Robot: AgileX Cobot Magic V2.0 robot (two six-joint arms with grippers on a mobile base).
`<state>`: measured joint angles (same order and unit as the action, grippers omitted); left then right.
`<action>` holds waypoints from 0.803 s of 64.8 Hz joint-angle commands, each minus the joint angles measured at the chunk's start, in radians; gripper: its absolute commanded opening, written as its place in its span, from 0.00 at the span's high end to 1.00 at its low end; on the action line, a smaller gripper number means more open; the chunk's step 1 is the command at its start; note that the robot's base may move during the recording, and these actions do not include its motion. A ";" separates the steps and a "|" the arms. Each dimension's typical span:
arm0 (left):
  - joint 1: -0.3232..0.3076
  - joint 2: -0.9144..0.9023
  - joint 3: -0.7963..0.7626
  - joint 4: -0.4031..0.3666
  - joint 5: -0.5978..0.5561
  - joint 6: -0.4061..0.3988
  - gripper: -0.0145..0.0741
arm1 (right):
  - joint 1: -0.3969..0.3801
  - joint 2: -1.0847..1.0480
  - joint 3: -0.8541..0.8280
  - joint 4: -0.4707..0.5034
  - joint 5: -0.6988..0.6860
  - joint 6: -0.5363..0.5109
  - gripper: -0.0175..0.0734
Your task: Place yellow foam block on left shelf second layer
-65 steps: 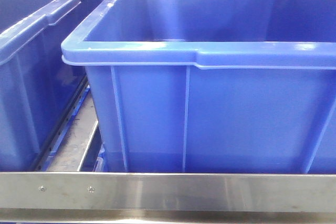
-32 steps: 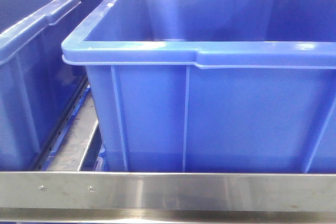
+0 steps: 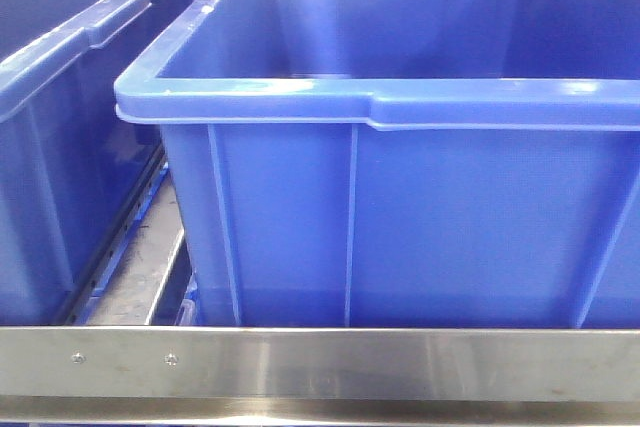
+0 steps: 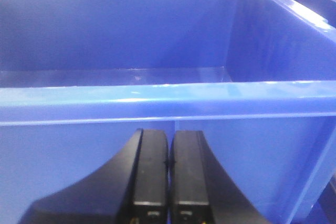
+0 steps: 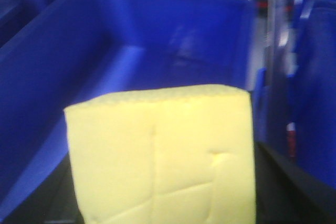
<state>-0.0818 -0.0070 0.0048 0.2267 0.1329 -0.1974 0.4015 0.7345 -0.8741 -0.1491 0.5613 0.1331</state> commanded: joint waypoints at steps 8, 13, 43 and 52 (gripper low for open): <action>-0.002 -0.013 0.026 -0.003 -0.086 -0.004 0.68 | 0.052 0.280 -0.183 0.059 -0.057 -0.064 0.44; -0.002 -0.013 0.026 -0.003 -0.086 -0.004 0.68 | 0.054 0.386 -0.240 0.059 -0.026 -0.064 0.44; -0.002 -0.013 0.026 -0.003 -0.086 -0.004 0.68 | 0.096 0.882 -0.467 0.059 0.008 -0.064 0.44; -0.002 -0.013 0.026 -0.003 -0.086 -0.004 0.68 | 0.102 0.948 -0.467 0.058 -0.038 -0.064 0.44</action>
<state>-0.0818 -0.0070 0.0048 0.2267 0.1329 -0.1974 0.5026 1.6994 -1.3021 -0.0818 0.6051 0.0801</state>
